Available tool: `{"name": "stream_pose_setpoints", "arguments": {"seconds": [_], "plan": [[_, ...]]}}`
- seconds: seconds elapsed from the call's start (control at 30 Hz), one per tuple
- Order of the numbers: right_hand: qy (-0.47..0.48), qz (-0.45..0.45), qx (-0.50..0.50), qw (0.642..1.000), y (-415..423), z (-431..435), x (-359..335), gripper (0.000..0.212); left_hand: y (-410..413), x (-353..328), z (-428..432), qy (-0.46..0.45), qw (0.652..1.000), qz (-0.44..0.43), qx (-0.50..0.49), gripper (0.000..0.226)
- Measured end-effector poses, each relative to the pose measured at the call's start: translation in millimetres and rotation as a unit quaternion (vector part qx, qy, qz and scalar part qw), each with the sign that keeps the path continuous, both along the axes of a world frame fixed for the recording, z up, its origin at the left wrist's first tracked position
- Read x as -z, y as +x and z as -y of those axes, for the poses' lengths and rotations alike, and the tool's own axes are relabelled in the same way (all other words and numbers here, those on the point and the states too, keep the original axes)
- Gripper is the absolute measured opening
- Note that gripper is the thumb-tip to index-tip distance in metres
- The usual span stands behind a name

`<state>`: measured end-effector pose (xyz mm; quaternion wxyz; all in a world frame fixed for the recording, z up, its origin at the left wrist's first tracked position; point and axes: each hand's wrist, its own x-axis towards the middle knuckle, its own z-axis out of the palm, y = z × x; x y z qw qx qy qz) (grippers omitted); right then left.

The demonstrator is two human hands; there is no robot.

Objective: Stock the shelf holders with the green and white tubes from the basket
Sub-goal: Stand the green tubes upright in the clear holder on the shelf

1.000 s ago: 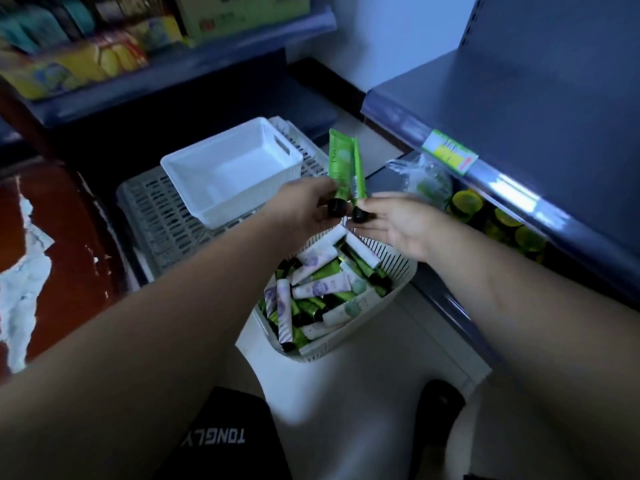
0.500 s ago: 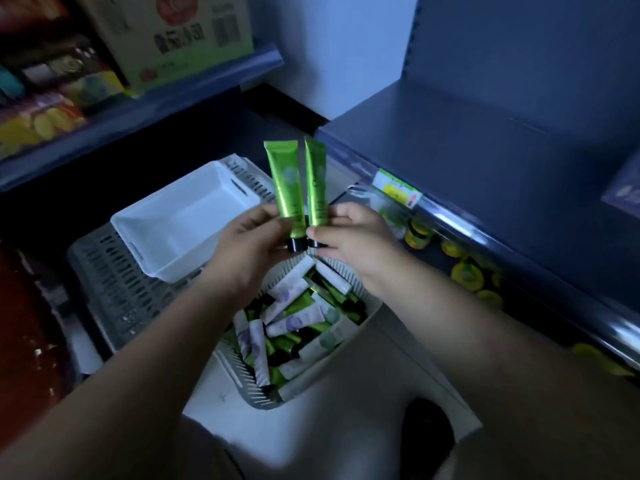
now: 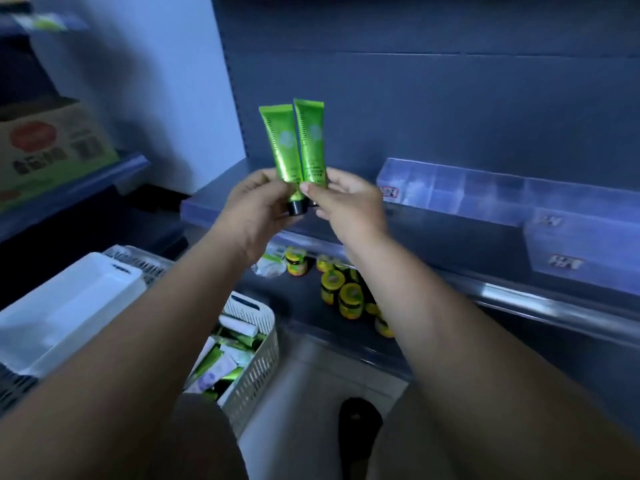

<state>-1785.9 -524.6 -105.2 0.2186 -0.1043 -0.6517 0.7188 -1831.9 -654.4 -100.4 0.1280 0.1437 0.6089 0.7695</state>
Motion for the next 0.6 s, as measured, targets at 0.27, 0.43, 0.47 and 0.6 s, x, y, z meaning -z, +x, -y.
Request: {"name": "stream_pose_setpoints", "arguments": {"seconds": [0.27,0.43,0.47,0.6], "plan": [[-0.075,-0.029,0.058,0.995,56.2,-48.5,-23.3,0.025,48.0,-25.0,-68.9,0.019,1.000,0.013,-0.005,0.012],[-0.065,-0.016,0.088,0.994,81.3,-68.4,-19.6,0.037,66.6,-12.7,-88.5,0.028,0.999,0.013,0.036,0.010],[-0.059,-0.010,0.095,0.994,84.4,-74.5,-18.0,0.036,70.8,-12.4,-94.1,0.031,0.998,0.008,0.047,0.010],[-0.030,0.021,0.129,0.991,98.9,-102.7,-25.9,0.026,82.7,-15.2,-123.1,0.039,0.997,-0.001,0.067,0.011]]}}
